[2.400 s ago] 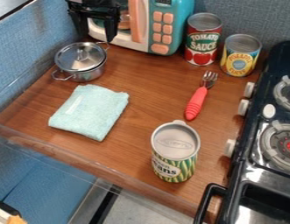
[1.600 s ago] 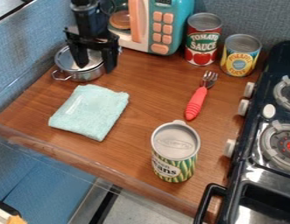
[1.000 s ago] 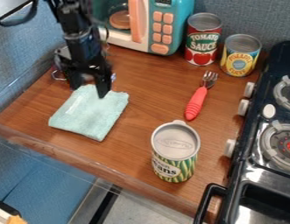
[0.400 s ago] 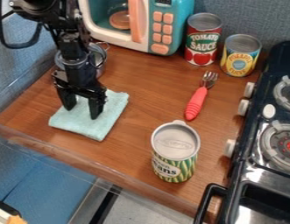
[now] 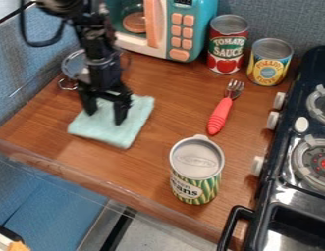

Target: Take the white towel and put between the silver pot and the red fork

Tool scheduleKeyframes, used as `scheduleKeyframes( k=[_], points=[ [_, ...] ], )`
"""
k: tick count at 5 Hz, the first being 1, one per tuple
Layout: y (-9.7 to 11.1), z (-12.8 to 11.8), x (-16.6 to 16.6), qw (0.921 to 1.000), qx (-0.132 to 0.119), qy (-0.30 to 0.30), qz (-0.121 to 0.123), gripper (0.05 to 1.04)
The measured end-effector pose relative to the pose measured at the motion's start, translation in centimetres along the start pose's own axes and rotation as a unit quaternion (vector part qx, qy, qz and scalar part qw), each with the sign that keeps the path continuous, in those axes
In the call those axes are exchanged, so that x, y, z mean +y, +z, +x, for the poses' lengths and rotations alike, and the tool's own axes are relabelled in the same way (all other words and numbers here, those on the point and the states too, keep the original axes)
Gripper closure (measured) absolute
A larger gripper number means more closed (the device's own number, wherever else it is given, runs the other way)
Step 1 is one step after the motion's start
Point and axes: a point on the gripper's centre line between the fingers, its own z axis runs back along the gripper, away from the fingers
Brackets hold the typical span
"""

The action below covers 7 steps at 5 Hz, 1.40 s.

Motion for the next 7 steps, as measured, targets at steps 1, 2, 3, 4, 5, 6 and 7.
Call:
scheduleKeyframes(
  k=[1, 2, 3, 4, 5, 6, 7],
  points=[
    [-0.1, 2.2, -1.6, 1.0, 0.001, -0.001, -0.004, 0.083],
    [-0.2, 4.4, -2.7, 0.9999, -0.002, 0.007, -0.013, 0.083],
    [-0.2, 6.3, -3.6, 0.9998, -0.005, 0.012, -0.015, 0.083],
    [-0.3, 7.7, -3.8, 0.9996, -0.008, 0.016, -0.02, 0.083],
    [-0.3, 8.7, -4.1, 0.9998, -0.01, 0.009, -0.018, 0.083],
    [-0.1, 9.1, -4.1, 0.9999, -0.005, 0.004, -0.015, 0.083],
    [0.3, 9.1, -4.1, 0.9999, -0.003, -0.002, -0.015, 0.083]
  ],
)
